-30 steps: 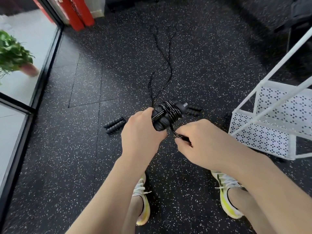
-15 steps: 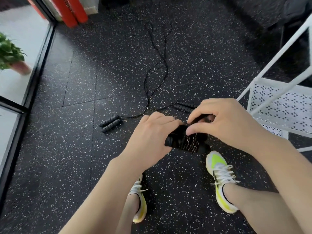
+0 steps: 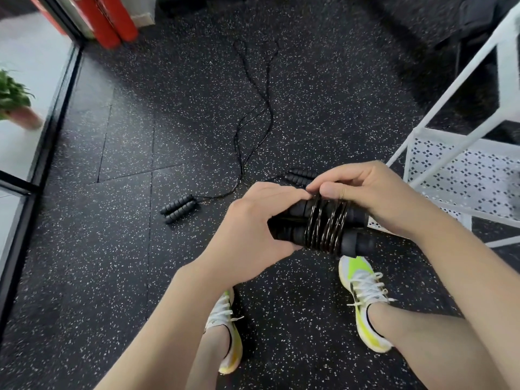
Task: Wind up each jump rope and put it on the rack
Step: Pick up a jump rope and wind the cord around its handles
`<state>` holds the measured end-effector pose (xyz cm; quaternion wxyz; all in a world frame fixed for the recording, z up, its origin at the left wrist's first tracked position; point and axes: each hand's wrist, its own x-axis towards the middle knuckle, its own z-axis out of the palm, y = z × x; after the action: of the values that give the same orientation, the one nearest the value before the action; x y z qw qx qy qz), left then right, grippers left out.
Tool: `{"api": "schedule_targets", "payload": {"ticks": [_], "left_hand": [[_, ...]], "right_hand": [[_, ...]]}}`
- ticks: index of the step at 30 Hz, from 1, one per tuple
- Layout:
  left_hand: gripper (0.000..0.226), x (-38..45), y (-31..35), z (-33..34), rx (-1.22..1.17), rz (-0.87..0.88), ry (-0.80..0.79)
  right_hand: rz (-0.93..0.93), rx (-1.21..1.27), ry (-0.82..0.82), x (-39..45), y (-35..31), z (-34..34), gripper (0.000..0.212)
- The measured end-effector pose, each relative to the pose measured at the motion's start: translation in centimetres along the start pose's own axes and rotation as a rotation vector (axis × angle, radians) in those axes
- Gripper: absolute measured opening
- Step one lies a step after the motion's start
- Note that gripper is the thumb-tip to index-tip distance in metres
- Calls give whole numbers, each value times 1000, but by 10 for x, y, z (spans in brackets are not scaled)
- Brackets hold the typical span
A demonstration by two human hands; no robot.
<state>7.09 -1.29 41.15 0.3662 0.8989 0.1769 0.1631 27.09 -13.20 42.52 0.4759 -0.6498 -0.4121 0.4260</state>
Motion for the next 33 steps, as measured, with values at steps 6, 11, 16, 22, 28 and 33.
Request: {"api": "schedule_targets", "payload": {"ticks": [6, 11, 16, 22, 28, 33], "left_hand": [[68, 6, 21, -10, -116, -173, 112], [50, 12, 23, -12, -106, -253, 232], [41, 11, 14, -9, -69, -298, 240], [58, 10, 3, -8, -26, -400, 261], [62, 11, -16, -4, 111, -478, 206], [52, 11, -23, -2, 201, -504, 172]], "right_hand": [[54, 148, 24, 5, 3, 22, 31], [147, -84, 90, 9, 7, 50, 41], [185, -177, 69, 12, 15, 60, 38], [122, -391, 45, 9, 9, 67, 37], [131, -381, 24, 3, 4, 74, 32], [131, -469, -21, -1, 3, 74, 26]]}}
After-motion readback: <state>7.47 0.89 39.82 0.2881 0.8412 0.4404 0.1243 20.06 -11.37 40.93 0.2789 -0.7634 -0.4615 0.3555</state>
